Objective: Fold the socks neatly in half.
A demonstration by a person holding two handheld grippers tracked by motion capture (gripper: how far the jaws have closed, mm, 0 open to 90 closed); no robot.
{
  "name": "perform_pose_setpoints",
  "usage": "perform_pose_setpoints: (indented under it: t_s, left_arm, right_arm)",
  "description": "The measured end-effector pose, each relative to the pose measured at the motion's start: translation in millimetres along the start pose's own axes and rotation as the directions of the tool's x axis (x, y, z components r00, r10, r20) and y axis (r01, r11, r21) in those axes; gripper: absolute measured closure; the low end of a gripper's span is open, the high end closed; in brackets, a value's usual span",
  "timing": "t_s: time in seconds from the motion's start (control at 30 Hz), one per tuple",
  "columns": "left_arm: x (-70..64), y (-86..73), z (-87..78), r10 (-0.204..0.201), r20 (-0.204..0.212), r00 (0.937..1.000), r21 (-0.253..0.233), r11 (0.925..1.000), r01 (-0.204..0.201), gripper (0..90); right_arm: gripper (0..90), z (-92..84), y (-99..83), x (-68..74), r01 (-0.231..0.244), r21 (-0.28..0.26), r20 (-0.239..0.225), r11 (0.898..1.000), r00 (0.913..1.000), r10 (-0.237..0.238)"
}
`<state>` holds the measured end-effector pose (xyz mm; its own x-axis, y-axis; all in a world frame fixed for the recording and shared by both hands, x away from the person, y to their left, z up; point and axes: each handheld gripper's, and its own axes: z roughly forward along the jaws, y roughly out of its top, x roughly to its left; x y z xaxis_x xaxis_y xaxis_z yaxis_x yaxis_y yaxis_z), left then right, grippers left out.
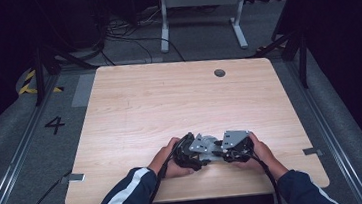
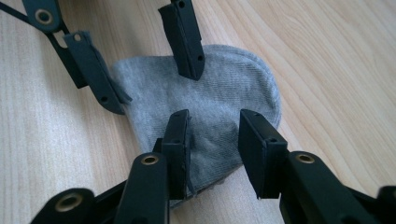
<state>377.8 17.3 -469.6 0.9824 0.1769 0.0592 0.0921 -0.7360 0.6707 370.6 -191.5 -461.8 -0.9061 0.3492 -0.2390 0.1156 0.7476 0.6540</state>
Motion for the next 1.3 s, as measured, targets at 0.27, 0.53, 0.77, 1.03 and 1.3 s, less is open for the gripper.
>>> perform_pose_setpoints:
  t_s: [0.27, 0.53, 0.77, 1.03, 1.3]
  left_arm:
    - [-1.6, -0.9, -0.2, 0.003, 0.001, 1.0000, 0.011, 0.9999, -0.003, 43.7]
    - [-4.5, 1.8, -11.5, 0.000, -0.023, 0.9997, 0.037, 0.9993, 0.000, 38.2]
    - [-6.6, -7.4, -31.7, -0.009, -0.083, 0.9965, 0.053, 0.9985, 0.014, 37.0]
    - [-7.5, -28.4, -54.6, -0.047, -0.150, 0.9876, 0.072, 0.9957, 0.058, 36.8]
    - [-9.5, -52.5, -79.6, -0.102, -0.201, 0.9742, 0.061, 0.9913, 0.117, 35.9]
  right_arm:
    - [62.1, 0.6, -1.5, -0.9, -0.019, -0.002, 0.004, 1.000, 0.9998, 0.019]
    - [54.2, -15.1, 0.8, -3.1, -0.021, -0.036, 0.017, 0.999, 0.9996, 0.022]
    - [52.3, -33.3, 0.9, 1.3, -0.017, -0.059, 0.027, 0.998, 0.9995, 0.019]
    - [50.8, -52.1, -10.9, 4.9, -0.036, -0.075, 0.049, 0.997, 0.9980, 0.040]
    - [49.2, -70.8, -34.1, 2.6, -0.080, -0.062, 0.086, 0.995, 0.9927, 0.085]
